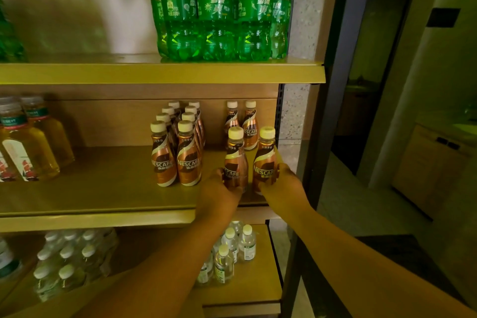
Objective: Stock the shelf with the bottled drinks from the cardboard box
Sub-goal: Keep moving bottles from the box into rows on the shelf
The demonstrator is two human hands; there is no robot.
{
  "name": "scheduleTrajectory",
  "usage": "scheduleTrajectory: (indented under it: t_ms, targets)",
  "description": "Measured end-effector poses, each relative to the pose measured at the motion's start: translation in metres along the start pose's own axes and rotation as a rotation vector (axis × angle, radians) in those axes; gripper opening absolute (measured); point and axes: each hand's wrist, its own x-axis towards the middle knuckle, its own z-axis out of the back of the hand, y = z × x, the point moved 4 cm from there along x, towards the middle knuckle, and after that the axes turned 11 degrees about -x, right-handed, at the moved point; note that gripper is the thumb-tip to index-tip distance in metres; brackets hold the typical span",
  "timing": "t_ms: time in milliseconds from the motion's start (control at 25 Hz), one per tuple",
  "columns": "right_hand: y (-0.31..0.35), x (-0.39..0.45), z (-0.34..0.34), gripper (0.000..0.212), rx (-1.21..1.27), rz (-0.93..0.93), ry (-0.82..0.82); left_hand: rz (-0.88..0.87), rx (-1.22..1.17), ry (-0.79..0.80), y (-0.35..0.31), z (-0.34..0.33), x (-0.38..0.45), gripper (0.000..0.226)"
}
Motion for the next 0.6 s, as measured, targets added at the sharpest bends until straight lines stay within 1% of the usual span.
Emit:
scheduleTrajectory:
  t_ms: [120,320,400,600]
  targets:
    - [-0.001,0.009,-0.013,0.047,0.041,-0.003,-0.043,-0.009,0.005,-0.033,0.001,-0.003,0.005,0.040]
    - [0.004,0.032,-0.030,0.054,0.046,0.005,-0.082,0.092,0.021,-0.110,0.003,-0.013,0.027,0.039]
    - [0.006,0.044,-0.037,0.052,0.046,0.005,-0.088,0.103,0.005,-0.128,0.004,-0.018,0.039,0.036]
    - [0.017,0.076,-0.045,0.044,0.066,0.020,-0.127,0.048,-0.015,-0.157,0.013,-0.026,0.075,0.032]
